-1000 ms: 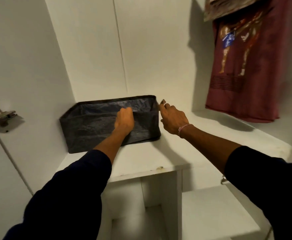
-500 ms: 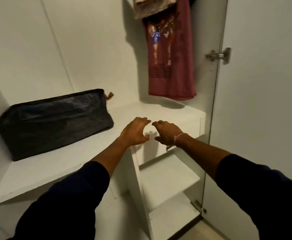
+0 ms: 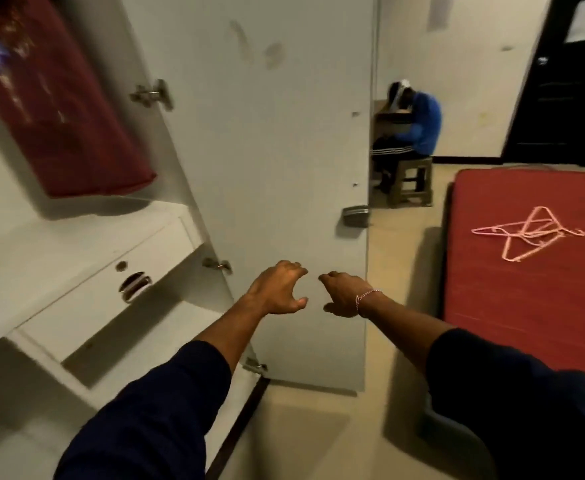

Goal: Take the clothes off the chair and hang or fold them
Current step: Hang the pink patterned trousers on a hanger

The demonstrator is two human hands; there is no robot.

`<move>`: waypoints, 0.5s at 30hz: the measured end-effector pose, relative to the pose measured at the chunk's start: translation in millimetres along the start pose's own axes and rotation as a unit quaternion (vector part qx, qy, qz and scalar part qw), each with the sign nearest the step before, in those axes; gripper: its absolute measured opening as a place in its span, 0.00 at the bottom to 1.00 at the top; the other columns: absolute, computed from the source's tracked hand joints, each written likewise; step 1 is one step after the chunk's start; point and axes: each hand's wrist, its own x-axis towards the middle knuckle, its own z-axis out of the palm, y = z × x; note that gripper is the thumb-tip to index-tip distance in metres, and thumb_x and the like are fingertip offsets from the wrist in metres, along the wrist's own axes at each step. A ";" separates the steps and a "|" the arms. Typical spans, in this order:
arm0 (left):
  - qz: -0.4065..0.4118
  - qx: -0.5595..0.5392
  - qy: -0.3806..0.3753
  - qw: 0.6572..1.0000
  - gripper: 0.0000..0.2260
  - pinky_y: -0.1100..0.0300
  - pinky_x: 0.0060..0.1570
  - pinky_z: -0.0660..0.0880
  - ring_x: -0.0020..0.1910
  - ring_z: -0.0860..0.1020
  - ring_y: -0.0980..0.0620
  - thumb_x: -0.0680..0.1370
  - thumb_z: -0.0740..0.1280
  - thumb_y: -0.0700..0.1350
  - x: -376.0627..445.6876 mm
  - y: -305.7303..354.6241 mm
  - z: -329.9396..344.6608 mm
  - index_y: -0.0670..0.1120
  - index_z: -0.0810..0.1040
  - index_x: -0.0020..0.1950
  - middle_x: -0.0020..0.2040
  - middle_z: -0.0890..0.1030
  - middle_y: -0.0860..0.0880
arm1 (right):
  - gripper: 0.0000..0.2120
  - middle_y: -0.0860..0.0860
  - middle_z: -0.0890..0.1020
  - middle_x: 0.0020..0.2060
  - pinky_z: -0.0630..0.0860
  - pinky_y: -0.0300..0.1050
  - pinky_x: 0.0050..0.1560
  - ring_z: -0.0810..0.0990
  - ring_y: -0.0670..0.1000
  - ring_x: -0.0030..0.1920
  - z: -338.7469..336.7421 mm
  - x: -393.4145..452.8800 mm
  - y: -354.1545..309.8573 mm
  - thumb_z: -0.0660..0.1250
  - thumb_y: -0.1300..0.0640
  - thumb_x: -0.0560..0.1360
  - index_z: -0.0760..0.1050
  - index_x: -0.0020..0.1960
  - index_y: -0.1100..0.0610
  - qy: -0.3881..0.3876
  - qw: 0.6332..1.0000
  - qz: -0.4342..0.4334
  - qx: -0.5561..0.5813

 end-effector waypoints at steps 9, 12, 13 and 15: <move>0.140 -0.007 -0.058 0.988 0.36 0.47 0.70 0.68 0.74 0.66 0.44 0.74 0.69 0.60 110.0 216.8 48.7 0.47 0.64 0.77 0.75 0.68 0.44 | 0.27 0.57 0.74 0.65 0.76 0.55 0.59 0.76 0.61 0.64 13.9 -132.1 208.6 0.71 0.48 0.76 0.67 0.70 0.58 0.004 0.987 0.157 0.025; 0.181 0.001 -0.072 0.981 0.36 0.46 0.68 0.70 0.73 0.66 0.43 0.74 0.69 0.60 143.0 276.7 59.5 0.47 0.63 0.77 0.75 0.68 0.43 | 0.28 0.58 0.73 0.66 0.76 0.57 0.60 0.75 0.62 0.65 15.5 -169.5 265.2 0.70 0.49 0.77 0.67 0.71 0.59 0.003 0.978 0.204 0.030; 0.196 0.003 -0.076 0.978 0.36 0.46 0.68 0.70 0.73 0.66 0.42 0.74 0.69 0.60 155.6 297.4 63.2 0.47 0.62 0.78 0.75 0.67 0.43 | 0.29 0.58 0.72 0.67 0.75 0.57 0.61 0.75 0.62 0.65 15.8 -181.9 284.3 0.70 0.48 0.77 0.66 0.72 0.58 0.005 0.975 0.222 0.033; 0.216 0.004 -0.079 0.973 0.37 0.47 0.68 0.69 0.73 0.65 0.42 0.74 0.69 0.60 175.0 322.5 68.2 0.47 0.61 0.78 0.76 0.66 0.42 | 0.30 0.58 0.72 0.68 0.75 0.58 0.62 0.75 0.62 0.66 15.6 -197.1 309.4 0.69 0.47 0.77 0.65 0.73 0.58 0.008 0.969 0.243 0.035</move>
